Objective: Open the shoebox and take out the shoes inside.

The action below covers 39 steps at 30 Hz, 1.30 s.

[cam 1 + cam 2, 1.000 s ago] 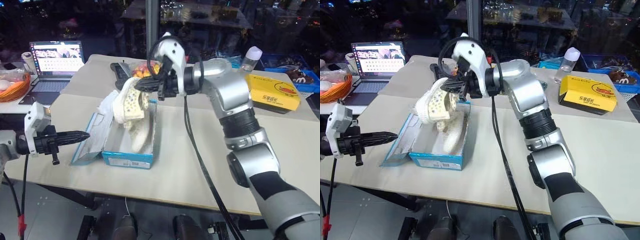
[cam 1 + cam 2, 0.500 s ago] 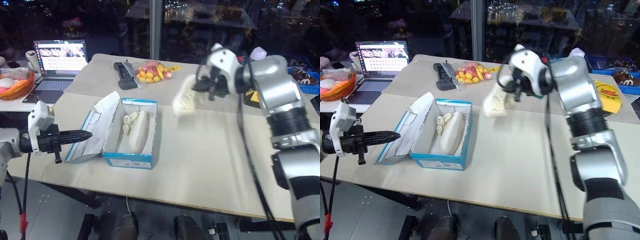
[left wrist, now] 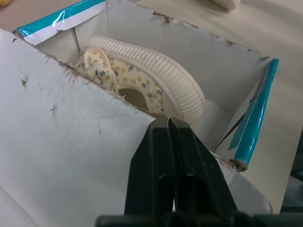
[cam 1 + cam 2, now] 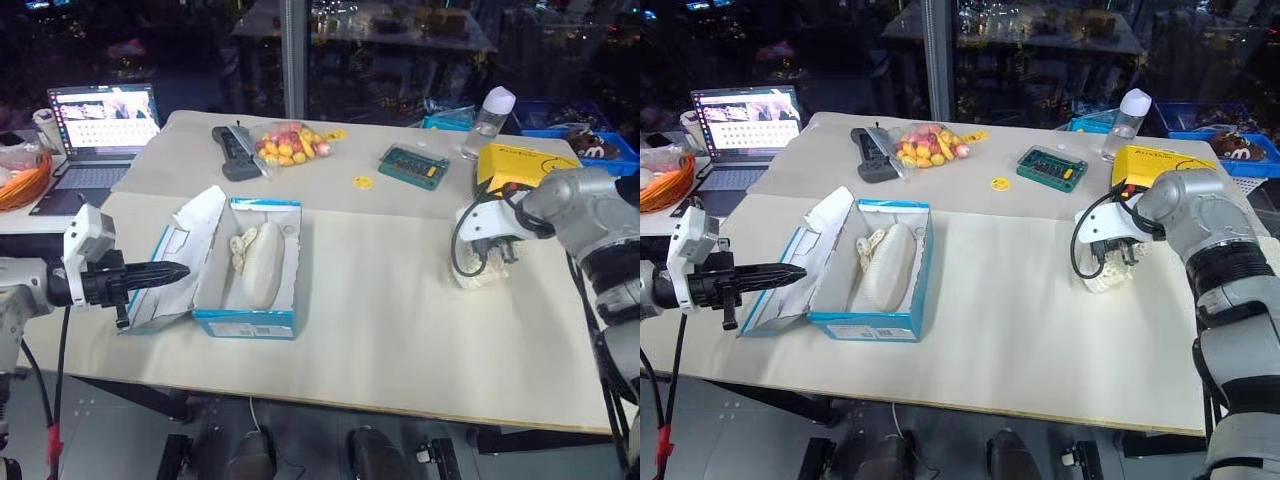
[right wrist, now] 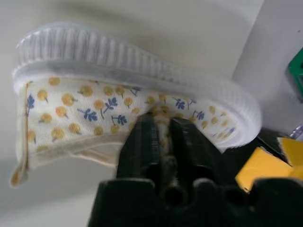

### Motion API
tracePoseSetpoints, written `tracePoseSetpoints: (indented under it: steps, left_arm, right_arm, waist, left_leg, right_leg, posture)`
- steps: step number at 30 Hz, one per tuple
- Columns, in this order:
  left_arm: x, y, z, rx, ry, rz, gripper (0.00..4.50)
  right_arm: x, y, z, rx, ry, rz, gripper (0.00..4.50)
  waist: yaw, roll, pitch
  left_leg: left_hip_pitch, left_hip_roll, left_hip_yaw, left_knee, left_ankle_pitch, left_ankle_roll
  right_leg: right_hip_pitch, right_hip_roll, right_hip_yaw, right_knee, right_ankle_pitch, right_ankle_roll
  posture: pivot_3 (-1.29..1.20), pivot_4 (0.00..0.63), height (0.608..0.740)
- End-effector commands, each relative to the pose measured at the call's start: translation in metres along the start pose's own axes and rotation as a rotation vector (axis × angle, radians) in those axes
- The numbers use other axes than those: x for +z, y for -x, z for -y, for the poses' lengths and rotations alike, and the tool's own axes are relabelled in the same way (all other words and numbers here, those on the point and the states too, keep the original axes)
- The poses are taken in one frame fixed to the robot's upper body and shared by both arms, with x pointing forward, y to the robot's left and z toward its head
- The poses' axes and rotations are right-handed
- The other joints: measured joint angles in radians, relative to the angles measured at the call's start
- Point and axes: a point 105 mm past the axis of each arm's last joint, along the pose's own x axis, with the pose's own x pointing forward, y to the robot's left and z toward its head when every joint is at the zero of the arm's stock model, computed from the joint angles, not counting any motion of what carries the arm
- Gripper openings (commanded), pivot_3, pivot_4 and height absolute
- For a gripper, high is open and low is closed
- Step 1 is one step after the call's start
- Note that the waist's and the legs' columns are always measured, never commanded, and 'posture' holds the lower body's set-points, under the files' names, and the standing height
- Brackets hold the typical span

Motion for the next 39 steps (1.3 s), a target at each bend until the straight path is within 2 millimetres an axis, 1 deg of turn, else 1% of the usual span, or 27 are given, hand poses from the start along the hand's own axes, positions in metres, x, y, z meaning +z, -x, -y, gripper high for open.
tracePoseSetpoints:
  steps: [1, 3, 4, 6, 8, 10, 12, 13, 14, 15, 17, 18, 19, 20, 22, 23, 25, 28, 32, 34, 39]
  left_arm:
    - [0.01, 0.001, 0.0, 0.001, -0.04, 0.016, 0.1]
    - [0.01, 0.0, 0.001, 0.0, -0.038, 0.015, 0.1]
    - [0.01, 0.0, 0.001, -0.001, -0.037, 0.015, 0.1]
    - [0.009, -0.001, 0.001, -0.005, -0.035, 0.013, 0.1]
    - [0.01, -0.002, 0.001, -0.009, -0.032, 0.015, 0.1]
    - [0.01, -0.002, 0.001, -0.008, -0.033, 0.016, 0.1]
    - [0.01, -0.002, 0.0, -0.007, -0.032, 0.016, 0.1]
    - [0.01, -0.002, 0.0, -0.007, -0.032, 0.016, 0.1]
    - [0.01, -0.002, -0.001, -0.007, -0.031, 0.015, 0.1]
    - [0.01, -0.002, -0.001, -0.009, -0.03, 0.015, 0.1]
    - [0.01, -0.003, -0.001, -0.011, -0.03, 0.015, 0.1]
    - [0.01, -0.004, -0.001, -0.012, -0.03, 0.016, 0.1]
    - [0.01, -0.005, -0.002, -0.013, -0.03, 0.017, 0.1]
    - [0.011, -0.005, -0.002, -0.013, -0.031, 0.019, 0.1]
    - [0.011, -0.006, -0.002, -0.014, -0.031, 0.021, 0.1]
    - [0.011, -0.006, -0.002, -0.013, -0.031, 0.021, 0.1]
    - [0.01, -0.005, -0.001, -0.013, -0.03, 0.02, 0.1]
    - [0.01, -0.003, -0.001, -0.007, -0.029, 0.019, 0.1]
    - [0.01, -0.002, 0.0, 0.003, -0.024, 0.027, 0.1]
    - [0.009, -0.002, 0.001, 0.005, -0.022, 0.027, 0.1]
    - [0.007, 0.001, 0.003, 0.019, -0.014, 0.027, 0.1]
  right_arm:
    - [0.009, 0.016, 0.027, -0.133, -0.033, 0.062, 2.46]
    - [0.014, 0.02, 0.037, -0.175, -0.078, 0.096, 3.17]
    - [0.018, 0.023, 0.041, -0.188, -0.089, 0.118, 3.45]
    - [0.037, 0.036, 0.052, -0.203, -0.141, 0.246, 3.45]
    - [0.076, 0.067, 0.063, -0.183, -0.202, 0.497, 3.45]
    - [0.098, 0.088, 0.065, -0.165, -0.206, 0.636, 3.45]
    - [0.129, 0.114, 0.074, -0.202, -0.183, 0.787, 3.45]
    - [0.139, 0.122, 0.076, -0.21, -0.176, 0.831, 3.45]
    - [0.157, 0.132, 0.075, -0.213, -0.123, 0.89, 3.45]
    - [0.18, 0.143, 0.07, -0.191, -0.048, 0.959, 3.45]
    - [0.214, 0.154, 0.059, -0.158, 0.074, 1.039, 3.45]
    - [0.226, 0.151, 0.054, -0.149, 0.122, 1.044, 3.45]
    - [0.232, 0.149, 0.052, -0.146, 0.149, 1.042, 3.45]
    - [0.243, 0.14, 0.047, -0.133, 0.202, 1.031, 3.72]
    - [0.264, 0.11, 0.033, -0.124, 0.383, 0.946, 4.26]
    - [0.273, 0.097, 0.029, -0.154, 0.468, 0.906, 4.49]
    - [0.285, 0.088, 0.03, -0.222, 0.569, 0.875, 4.49]
    - [0.299, 0.083, 0.032, -0.302, 0.702, 0.849, 4.49]
    - [0.317, 0.075, 0.027, -0.338, 0.846, 0.84, 4.49]
    - [0.321, 0.07, 0.025, -0.347, 0.909, 0.816, 4.49]
    - [0.335, 0.05, 0.012, -0.343, 1.029, 0.794, 4.49]
  waist:
    - [0.0, 0.0, 0.0]
    - [0.0, 0.0, 0.0]
    - [0.0, 0.0, 0.0]
    - [0.001, 0.0, 0.0]
    - [0.001, 0.001, 0.0]
    - [0.0, 0.002, 0.001]
    - [-0.001, 0.002, 0.001]
    - [-0.001, 0.003, 0.002]
    - [0.0, 0.002, 0.002]
    - [0.001, 0.003, 0.002]
    - [0.001, 0.002, 0.002]
    - [0.002, 0.002, 0.002]
    - [0.002, 0.002, 0.001]
    - [0.003, 0.002, 0.001]
    - [0.005, 0.002, 0.001]
    - [0.006, 0.002, 0.001]
    - [0.006, 0.002, 0.001]
    - [0.009, 0.002, 0.001]
    - [0.009, 0.002, 0.001]
    - [0.008, 0.002, 0.001]
    - [0.004, 0.002, 0.001]
  left_leg:
    - [0.0, 0.0, 0.0, 0.001, 0.0, 0.0]
    - [0.0, 0.0, 0.0, 0.002, 0.0, 0.0]
    - [0.0, 0.0, 0.0, 0.003, 0.0, 0.0]
    - [0.0, 0.0, 0.0, 0.004, 0.0, 0.0]
    - [0.0, 0.0, 0.0, 0.004, 0.0, 0.0]
    - [0.0, 0.0, 0.0, 0.004, 0.0, 0.0]
    - [0.0, 0.0, 0.0, 0.004, 0.0, 0.0]
    - [0.0, 0.001, 0.0, 0.004, 0.0, 0.0]
    - [0.0, 0.001, 0.0, 0.004, 0.0, 0.0]
    - [0.0, 0.001, 0.0, 0.004, 0.0, 0.0]
    - [0.0, 0.001, 0.0, 0.004, 0.0, 0.0]
    - [0.0, 0.001, -0.001, 0.005, 0.0, 0.0]
    - [0.0, 0.001, 0.0, 0.005, 0.0, 0.0]
    - [0.0, 0.001, 0.0, 0.006, 0.0, 0.0]
    - [0.0, 0.0, 0.0, 0.007, 0.0, 0.0]
    - [0.0, 0.0, 0.0, 0.007, 0.0, 0.0]
    - [0.0, 0.0, 0.0, 0.007, -0.002, -0.003]
    - [0.0, 0.0, 0.0, 0.007, -0.001, -0.004]
    - [0.0, 0.001, 0.0, 0.006, 0.001, -0.002]
    - [0.0, 0.001, -0.001, 0.005, 0.001, -0.002]
    - [0.0, 0.001, -0.001, 0.004, 0.001, -0.002]
  right_leg:
    - [0.0, 0.0, 0.0, 0.0, 0.0, 0.0]
    - [0.001, 0.0, 0.0, 0.0, 0.0, 0.001]
    - [0.001, 0.0, 0.0, 0.0, 0.001, 0.001]
    - [0.002, 0.0, 0.0, 0.0, 0.001, 0.002]
    - [0.002, 0.0, 0.0, 0.0, 0.002, 0.002]
    - [0.002, 0.0, 0.0, 0.001, 0.002, 0.002]
    - [0.002, 0.0, 0.0, 0.002, 0.002, 0.002]
    - [0.002, 0.0, 0.0, 0.003, 0.002, 0.002]
    - [0.001, 0.0, 0.0, 0.004, 0.002, 0.001]
    - [0.001, 0.0, 0.0, 0.004, 0.002, 0.001]
    - [0.001, 0.0, 0.0, 0.005, 0.001, 0.001]
    - [0.001, 0.0, 0.0, 0.006, 0.001, 0.001]
    - [0.001, 0.0, 0.0, 0.006, 0.001, 0.001]
    - [0.001, 0.0, 0.0, 0.007, 0.001, 0.001]
    - [0.001, 0.0, 0.0, 0.007, 0.002, 0.001]
    - [0.002, 0.0, 0.0, 0.007, 0.002, 0.002]
    - [0.001, 0.0, 0.0, 0.006, 0.002, 0.001]
    - [0.001, 0.0, -0.001, 0.007, 0.003, 0.001]
    - [0.001, 0.0, -0.001, 0.007, 0.003, 0.001]
    - [0.001, 0.0, -0.001, 0.007, 0.002, 0.0]
    - [0.0, 0.001, -0.001, 0.007, 0.001, -0.001]
  posture:
    - [0.0, 0.15, 0.716]
    - [0.0, 0.15, 0.716]
    - [0.0, 0.15, 0.716]
    - [0.0, 0.15, 0.716]
    - [0.0, 0.15, 0.716]
    - [0.0, 0.15, 0.716]
    - [0.0, 0.15, 0.716]
    - [0.0, 0.15, 0.716]
    - [0.0, 0.15, 0.716]
    - [0.0, 0.15, 0.716]
    - [0.0, 0.15, 0.716]
    - [0.0, 0.15, 0.716]
    - [0.0, 0.15, 0.716]
    - [0.0, 0.15, 0.716]
    - [0.0, 0.15, 0.716]
    - [0.0, 0.15, 0.716]
    - [0.0, 0.15, 0.716]
    - [0.0, 0.15, 0.716]
    - [0.0, 0.15, 0.716]
    - [0.0, 0.15, 0.716]
    - [0.0, 0.15, 0.716]
